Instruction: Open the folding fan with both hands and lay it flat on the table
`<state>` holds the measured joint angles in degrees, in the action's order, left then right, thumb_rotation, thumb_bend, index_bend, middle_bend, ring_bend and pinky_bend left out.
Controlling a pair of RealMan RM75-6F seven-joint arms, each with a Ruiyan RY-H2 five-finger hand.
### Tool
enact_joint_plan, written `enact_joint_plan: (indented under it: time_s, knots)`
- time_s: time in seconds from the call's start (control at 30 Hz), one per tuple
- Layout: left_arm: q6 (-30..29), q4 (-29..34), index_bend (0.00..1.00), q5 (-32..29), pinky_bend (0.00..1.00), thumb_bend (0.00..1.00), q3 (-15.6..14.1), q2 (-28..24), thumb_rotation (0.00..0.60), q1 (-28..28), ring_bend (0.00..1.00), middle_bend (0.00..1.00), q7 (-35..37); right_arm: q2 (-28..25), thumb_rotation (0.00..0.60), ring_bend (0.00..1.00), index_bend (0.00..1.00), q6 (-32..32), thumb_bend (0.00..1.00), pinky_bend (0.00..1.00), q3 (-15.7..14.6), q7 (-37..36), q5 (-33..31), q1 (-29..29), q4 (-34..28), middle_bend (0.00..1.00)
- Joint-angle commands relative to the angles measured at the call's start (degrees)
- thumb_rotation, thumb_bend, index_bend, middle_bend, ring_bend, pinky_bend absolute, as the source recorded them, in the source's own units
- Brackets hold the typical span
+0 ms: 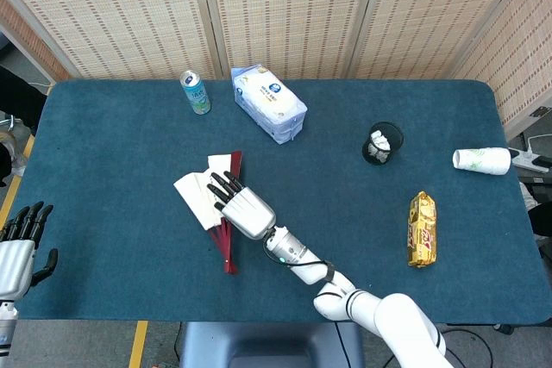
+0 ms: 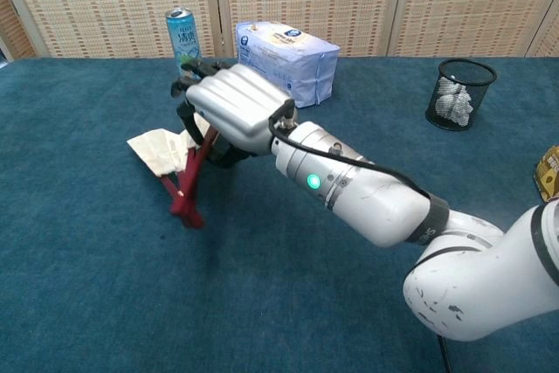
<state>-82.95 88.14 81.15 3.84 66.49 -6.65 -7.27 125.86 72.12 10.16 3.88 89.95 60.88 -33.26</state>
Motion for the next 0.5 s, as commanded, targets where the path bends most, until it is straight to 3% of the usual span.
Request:
enact_joint_plan:
  time_s: [0.03,0.2,0.3,0.4,0.5]
  knots:
    - [-0.04,0.07,0.00,0.39,0.15,0.46,-0.12,-0.04,0.600,-0.05,0.00,0.00,0.31,-6.04,0.600,0.00,0.69,4.17,0.59,0.15,1.65,3.48,1.22,-0.38,-9.77,0.17]
    - [0.48,-0.53,0.00,1.50,0.15,0.46,-0.44,0.09,0.600,-0.44,0.00,0.00,2.80,-13.50,0.600,0.00,0.70,4.16,0.59,0.15,3.53,9.54,0.34,-1.74,-24.19,0.18]
    - [1.78,-1.49,0.09,2.25,0.15,0.46,-0.53,0.38,0.600,-1.17,0.00,0.02,7.30,-17.70,0.600,0.00,0.70,2.64,0.59,0.15,4.95,12.61,-1.32,-2.61,-33.23,0.18]
    - [4.42,-3.09,0.18,3.07,0.15,0.46,-0.69,1.12,0.600,-2.52,0.00,0.03,15.74,-21.34,0.600,0.00,0.70,0.41,0.59,0.15,6.56,14.80,-3.72,-3.21,-41.87,0.18]
    - [6.94,-5.20,0.20,4.24,0.15,0.46,-0.49,2.21,0.600,-4.37,0.00,0.04,25.67,-24.96,0.600,0.00,0.70,-3.48,0.59,0.15,7.89,16.15,-7.86,-3.81,-50.86,0.18]
